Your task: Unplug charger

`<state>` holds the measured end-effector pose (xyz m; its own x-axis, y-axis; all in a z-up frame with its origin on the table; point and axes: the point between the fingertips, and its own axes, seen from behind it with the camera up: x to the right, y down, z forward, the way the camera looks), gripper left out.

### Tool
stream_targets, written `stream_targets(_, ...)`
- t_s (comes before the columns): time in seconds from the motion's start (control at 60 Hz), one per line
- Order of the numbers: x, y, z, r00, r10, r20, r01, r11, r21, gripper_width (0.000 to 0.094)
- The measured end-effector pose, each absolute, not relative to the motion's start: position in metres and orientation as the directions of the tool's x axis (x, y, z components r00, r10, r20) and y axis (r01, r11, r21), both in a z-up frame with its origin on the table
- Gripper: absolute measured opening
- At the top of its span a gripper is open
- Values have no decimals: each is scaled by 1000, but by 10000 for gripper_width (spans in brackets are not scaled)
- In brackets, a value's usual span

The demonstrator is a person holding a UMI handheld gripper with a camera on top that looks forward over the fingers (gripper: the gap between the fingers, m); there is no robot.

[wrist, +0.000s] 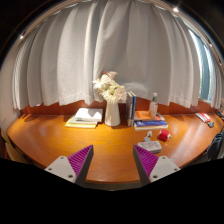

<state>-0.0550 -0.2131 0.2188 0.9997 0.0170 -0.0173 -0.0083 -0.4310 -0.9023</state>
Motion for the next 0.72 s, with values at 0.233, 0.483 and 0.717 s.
stream_targets(0.233, -118, -251, 194, 994, 111, -12, 42, -473, -880, 787)
stream_targets(0.483, -133, -266, 179, 993, 120, -15, 48, -504, -862, 788)
stream_targets(0.717, -137, -272, 169, 993, 112, -28, 35, -528, -849, 786)
